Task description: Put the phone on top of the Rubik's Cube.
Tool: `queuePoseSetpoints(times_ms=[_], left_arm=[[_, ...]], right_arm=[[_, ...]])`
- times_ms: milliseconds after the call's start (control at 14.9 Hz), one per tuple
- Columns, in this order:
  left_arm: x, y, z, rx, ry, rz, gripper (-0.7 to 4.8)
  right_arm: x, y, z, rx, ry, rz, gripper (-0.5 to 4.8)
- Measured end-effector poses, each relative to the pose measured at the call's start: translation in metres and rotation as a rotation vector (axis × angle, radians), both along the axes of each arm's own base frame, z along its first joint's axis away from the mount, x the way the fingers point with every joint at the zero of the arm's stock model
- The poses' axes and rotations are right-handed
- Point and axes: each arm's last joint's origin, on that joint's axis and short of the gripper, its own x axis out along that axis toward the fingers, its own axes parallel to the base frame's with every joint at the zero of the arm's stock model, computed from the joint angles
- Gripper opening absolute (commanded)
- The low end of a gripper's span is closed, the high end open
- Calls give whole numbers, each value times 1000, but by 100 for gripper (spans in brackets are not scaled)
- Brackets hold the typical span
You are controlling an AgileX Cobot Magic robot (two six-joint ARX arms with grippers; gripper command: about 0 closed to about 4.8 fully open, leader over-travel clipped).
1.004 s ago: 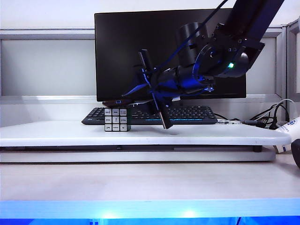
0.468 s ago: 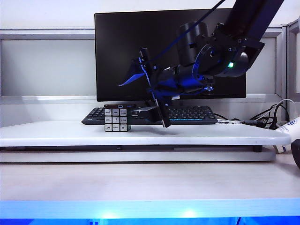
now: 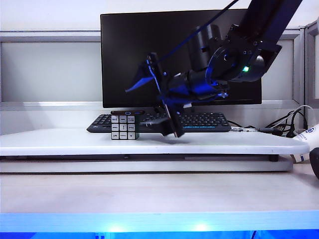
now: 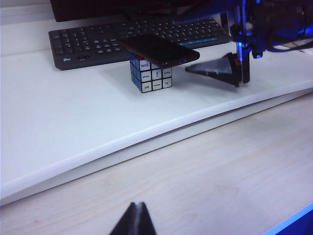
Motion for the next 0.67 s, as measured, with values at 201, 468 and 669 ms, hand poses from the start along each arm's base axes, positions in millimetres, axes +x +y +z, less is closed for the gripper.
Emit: queuePoseSetpoints(times_ms=[201,468,669], left_arm=[[0,0,0,0,0,0,-6],[0,0,0,0,0,0,-6],[0,0,0,1,0,10,-6]], right_arm=[[7,-13,-2,-27,-2,-10,434],[20,-40,-2,-17,2,-30,432],[27,-55,-2,-28,-15,-51,385]])
